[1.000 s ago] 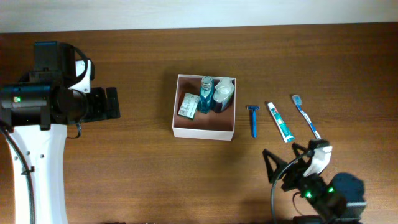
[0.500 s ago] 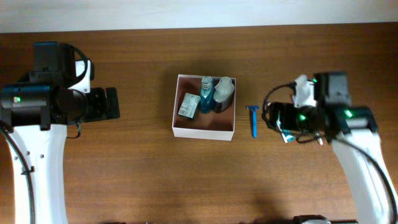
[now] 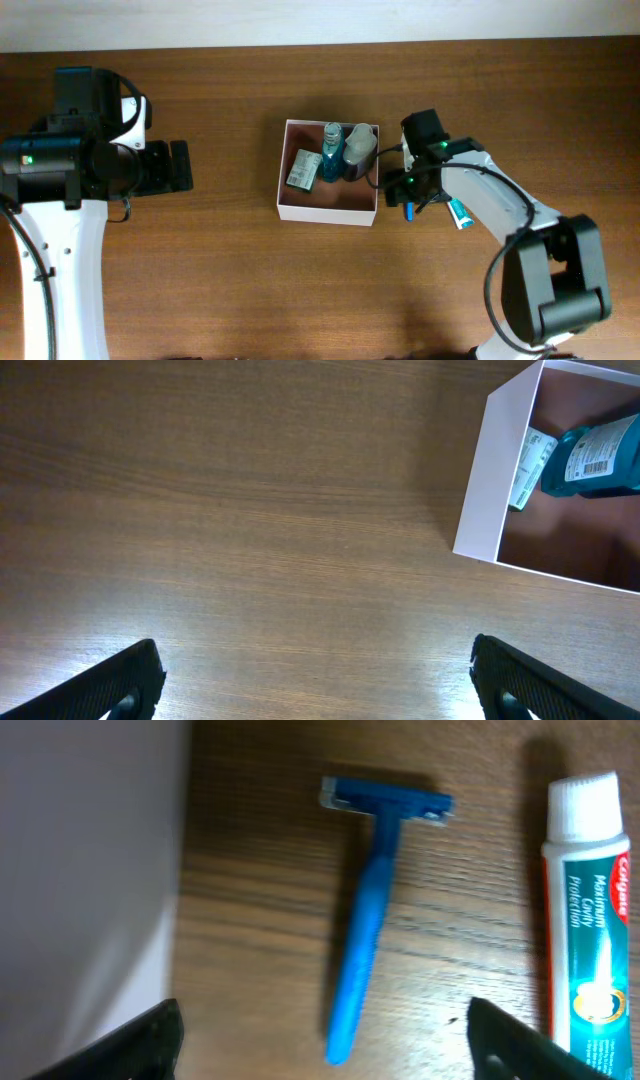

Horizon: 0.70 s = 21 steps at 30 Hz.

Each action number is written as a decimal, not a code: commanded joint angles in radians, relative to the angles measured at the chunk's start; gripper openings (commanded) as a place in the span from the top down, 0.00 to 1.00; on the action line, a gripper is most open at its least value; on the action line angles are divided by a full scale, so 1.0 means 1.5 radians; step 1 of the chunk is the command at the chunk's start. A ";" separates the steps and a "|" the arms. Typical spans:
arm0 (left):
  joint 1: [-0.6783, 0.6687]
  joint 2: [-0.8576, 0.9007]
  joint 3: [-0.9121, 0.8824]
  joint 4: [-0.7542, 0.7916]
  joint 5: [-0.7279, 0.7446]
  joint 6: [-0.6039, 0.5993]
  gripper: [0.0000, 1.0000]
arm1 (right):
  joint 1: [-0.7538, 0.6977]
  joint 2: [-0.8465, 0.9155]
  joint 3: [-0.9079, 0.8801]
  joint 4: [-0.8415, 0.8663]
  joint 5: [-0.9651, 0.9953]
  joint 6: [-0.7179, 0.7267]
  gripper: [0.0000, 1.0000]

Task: Pack container
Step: 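Reach the right gripper to the blue razor and grasp it, then place the blue razor into the white box with the right gripper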

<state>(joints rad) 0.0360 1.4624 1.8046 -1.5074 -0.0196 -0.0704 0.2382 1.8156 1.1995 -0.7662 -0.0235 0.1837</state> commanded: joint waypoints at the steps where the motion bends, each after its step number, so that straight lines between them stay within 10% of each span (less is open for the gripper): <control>1: 0.003 -0.009 0.007 -0.001 -0.004 0.005 0.01 | -0.006 0.040 0.010 0.009 0.051 0.044 0.34; 21: 0.003 -0.009 0.007 -0.001 -0.004 0.005 0.01 | -0.006 0.070 0.009 0.030 0.018 0.043 0.86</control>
<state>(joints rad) 0.0360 1.4624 1.8046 -1.5078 -0.0196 -0.0704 0.2298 1.9106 1.1995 -0.7174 0.0067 0.2386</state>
